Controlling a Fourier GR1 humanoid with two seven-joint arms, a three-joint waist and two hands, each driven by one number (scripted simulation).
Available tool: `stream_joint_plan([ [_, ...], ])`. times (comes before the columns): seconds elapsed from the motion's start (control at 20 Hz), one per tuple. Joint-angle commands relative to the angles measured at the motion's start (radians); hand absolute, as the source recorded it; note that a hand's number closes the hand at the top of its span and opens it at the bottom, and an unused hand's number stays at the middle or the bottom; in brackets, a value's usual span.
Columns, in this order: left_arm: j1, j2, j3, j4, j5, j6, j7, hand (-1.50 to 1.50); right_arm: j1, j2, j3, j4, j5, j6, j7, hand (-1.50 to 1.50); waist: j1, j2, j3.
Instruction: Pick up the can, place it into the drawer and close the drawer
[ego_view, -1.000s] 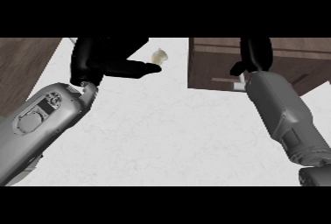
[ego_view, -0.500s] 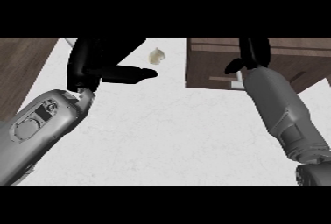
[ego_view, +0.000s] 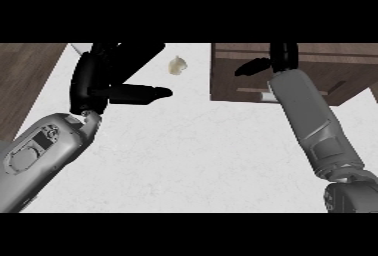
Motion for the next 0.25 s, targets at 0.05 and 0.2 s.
stream_joint_plan([
  [0.05, 0.023, 0.028, 0.01, -0.06, -0.009, -0.001, 0.029, -1.5, -0.047, 0.047, -0.126, -0.024, -0.167, 0.066, -0.049, -1.5, 0.008, -0.013, -0.004],
  [0.2, 0.067, 0.003, 0.028, -0.024, -0.025, -0.015, -0.03, -1.5, -0.061, 0.058, -0.125, -0.011, -0.169, 0.028, -0.056, -1.5, 0.002, -0.006, -0.006],
])
